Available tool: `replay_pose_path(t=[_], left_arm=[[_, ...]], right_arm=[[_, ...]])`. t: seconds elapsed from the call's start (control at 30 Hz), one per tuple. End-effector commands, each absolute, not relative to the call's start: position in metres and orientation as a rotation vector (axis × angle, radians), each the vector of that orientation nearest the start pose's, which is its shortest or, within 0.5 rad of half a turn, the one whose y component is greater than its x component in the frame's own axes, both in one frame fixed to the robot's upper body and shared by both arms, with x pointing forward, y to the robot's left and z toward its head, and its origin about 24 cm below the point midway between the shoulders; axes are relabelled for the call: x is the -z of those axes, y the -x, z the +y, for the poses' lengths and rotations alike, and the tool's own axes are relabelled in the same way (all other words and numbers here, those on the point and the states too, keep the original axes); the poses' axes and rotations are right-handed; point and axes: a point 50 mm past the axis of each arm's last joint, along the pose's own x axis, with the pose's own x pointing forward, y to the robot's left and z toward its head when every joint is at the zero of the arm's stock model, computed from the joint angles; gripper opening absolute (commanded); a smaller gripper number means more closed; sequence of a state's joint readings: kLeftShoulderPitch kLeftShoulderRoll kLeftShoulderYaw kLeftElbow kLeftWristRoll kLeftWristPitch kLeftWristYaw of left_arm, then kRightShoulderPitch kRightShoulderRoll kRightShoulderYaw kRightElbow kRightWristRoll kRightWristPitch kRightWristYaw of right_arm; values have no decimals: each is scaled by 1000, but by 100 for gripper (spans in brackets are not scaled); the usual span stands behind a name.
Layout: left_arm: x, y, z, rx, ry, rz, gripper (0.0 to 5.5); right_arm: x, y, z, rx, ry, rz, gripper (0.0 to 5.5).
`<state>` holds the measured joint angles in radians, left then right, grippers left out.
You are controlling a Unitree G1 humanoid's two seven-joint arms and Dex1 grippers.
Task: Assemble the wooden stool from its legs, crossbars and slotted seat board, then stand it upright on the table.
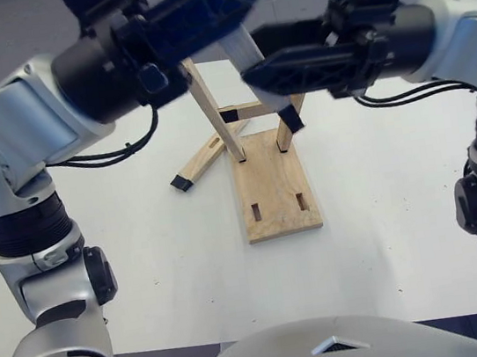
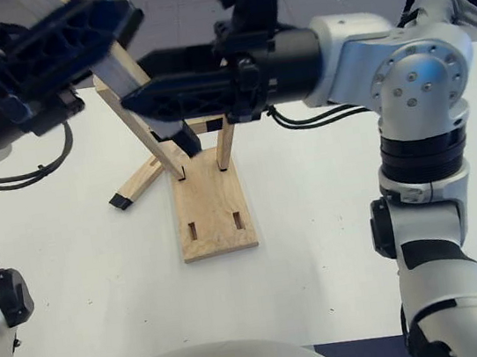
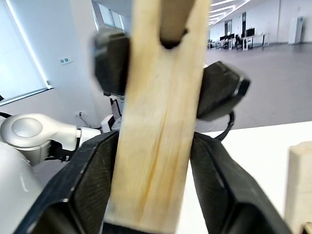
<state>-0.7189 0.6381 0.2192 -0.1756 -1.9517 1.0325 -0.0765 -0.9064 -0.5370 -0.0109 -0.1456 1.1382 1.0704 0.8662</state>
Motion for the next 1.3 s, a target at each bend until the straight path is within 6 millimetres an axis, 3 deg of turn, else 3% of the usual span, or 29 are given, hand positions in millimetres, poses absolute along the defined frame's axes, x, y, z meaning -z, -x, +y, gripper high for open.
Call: replay_pose_path(t=[0.03,0.17,0.3,0.43,0.63,0.87,1.0,1.3], left_arm=[[-299,-259,165,1198,795,-33,206],[-301,-251,167,1202,682,-66,206],[-252,-233,155,1218,355,73,205],[-223,-226,154,1241,288,109,205],[-190,-224,147,1196,131,91,205],[-139,-215,156,1254,-144,60,205],[-113,-210,161,1292,-199,51,205],[-105,-216,159,1239,-186,-26,205]], right_arm=[[-272,-270,-114,-1592,-156,68,326],[-267,-274,-124,-1547,-138,76,406],[-252,-291,-156,-1414,-117,140,482],[-241,-301,-179,-1325,-97,185,547],[-229,-309,-202,-1180,-71,181,550],[-232,-315,-200,-1138,-66,128,550],[-233,-315,-196,-1144,-67,113,550],[-235,-314,-186,-1190,-67,114,550]])
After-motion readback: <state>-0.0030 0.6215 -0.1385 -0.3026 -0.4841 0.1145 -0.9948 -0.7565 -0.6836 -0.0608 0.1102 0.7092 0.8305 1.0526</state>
